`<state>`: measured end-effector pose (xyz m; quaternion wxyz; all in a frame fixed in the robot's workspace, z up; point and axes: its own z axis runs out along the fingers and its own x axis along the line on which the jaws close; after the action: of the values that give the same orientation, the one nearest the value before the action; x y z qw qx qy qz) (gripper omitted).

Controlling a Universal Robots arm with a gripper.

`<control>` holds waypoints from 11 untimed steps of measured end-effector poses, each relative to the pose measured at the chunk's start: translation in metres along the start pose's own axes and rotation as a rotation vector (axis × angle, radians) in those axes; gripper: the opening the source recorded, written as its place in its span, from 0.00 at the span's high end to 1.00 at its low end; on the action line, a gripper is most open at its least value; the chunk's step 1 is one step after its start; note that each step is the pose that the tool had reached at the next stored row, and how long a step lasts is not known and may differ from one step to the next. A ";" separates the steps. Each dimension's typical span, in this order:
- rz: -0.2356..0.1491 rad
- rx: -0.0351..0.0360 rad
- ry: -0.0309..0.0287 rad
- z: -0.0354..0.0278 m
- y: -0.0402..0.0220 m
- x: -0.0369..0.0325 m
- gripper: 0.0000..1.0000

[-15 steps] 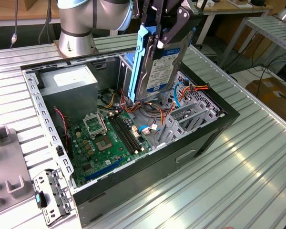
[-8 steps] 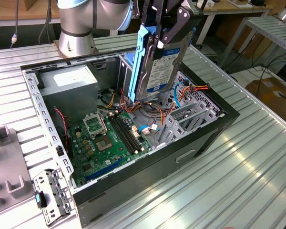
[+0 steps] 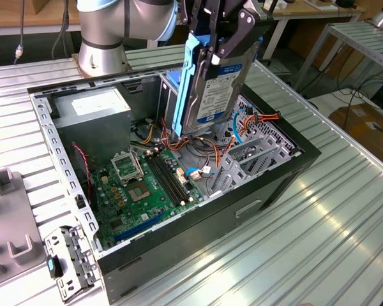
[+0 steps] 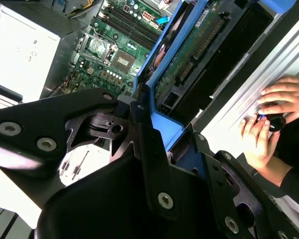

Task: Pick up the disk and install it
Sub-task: 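Insert the disk into the insertion slot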

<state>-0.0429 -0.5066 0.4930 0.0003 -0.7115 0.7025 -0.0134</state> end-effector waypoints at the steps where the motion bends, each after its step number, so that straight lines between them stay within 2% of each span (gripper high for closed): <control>1: 0.000 0.0000 -0.0001 0.0003 -0.0014 0.0028 0.63; 7: 0.000 0.0000 -0.0002 0.0022 -0.0115 0.0211 0.63; 11: 0.000 -0.0001 -0.0001 0.0040 -0.0216 0.0331 0.63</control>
<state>-0.0207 -0.5394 0.4901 0.0003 -0.7115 0.7025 -0.0133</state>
